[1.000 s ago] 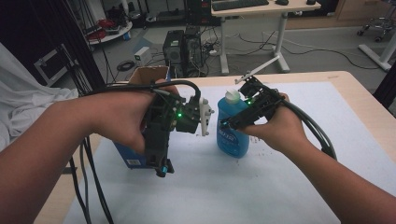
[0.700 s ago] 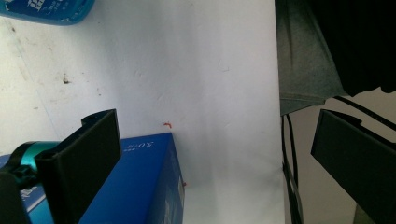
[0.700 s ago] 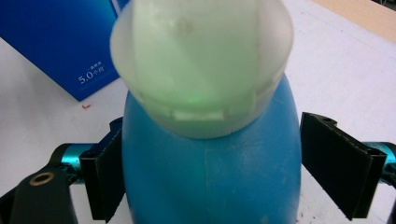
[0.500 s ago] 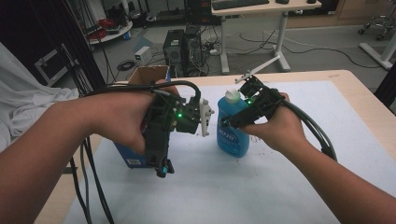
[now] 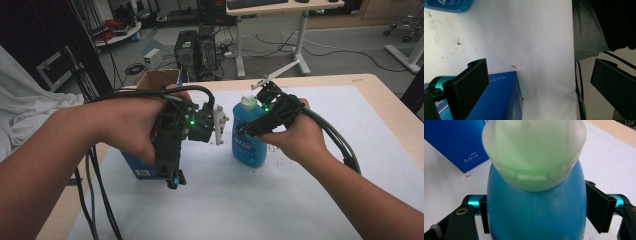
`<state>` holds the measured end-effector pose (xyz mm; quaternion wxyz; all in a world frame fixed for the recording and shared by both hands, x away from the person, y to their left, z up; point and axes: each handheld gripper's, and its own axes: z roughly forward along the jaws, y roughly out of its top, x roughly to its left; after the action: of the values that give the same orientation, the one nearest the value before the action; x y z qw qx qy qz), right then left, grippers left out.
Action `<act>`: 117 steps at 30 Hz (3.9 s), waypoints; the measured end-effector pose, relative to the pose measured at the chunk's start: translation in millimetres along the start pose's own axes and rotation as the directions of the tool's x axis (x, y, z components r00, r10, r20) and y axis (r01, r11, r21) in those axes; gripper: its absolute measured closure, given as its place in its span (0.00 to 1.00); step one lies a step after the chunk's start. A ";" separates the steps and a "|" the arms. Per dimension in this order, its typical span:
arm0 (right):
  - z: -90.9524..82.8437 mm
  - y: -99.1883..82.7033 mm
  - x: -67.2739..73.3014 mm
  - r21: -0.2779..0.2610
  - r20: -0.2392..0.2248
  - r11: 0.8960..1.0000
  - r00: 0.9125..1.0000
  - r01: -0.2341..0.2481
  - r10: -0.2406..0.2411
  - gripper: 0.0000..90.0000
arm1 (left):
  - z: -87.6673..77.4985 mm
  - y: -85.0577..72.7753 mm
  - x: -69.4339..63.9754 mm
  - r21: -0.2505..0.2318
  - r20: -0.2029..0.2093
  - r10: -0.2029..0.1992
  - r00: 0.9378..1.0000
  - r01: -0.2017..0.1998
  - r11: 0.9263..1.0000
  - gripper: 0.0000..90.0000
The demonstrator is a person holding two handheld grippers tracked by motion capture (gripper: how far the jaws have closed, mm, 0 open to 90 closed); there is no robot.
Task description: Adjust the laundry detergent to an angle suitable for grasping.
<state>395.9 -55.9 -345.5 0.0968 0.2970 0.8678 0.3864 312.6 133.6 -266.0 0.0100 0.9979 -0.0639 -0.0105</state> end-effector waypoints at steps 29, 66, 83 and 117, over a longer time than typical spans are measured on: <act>0.4 0.0 6.7 -0.026 0.005 0.999 0.999 0.043 -0.043 0.45 | 1.6 0.8 2.7 0.000 0.002 0.003 1.000 -0.003 1.000 0.02; -28.5 -5.7 -12.2 -0.105 -0.305 0.927 0.875 0.361 -0.376 0.46 | 4.6 9.3 5.8 0.008 0.010 0.011 1.000 -0.011 1.000 0.02; -21.7 -11.5 -9.2 -0.104 -0.366 0.907 0.832 0.409 -0.417 0.46 | 6.1 8.4 6.8 0.007 0.014 0.007 1.000 -0.007 1.000 0.02; -17.9 -18.6 -15.4 -0.108 -0.388 0.914 0.830 0.390 -0.400 0.44 | 4.9 11.6 8.3 0.010 0.007 0.007 1.000 -0.007 1.000 0.02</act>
<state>393.0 -85.7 -347.8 -0.0021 0.0242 0.9066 0.4212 319.2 120.9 -270.8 0.0048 0.9976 -0.0676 -0.0138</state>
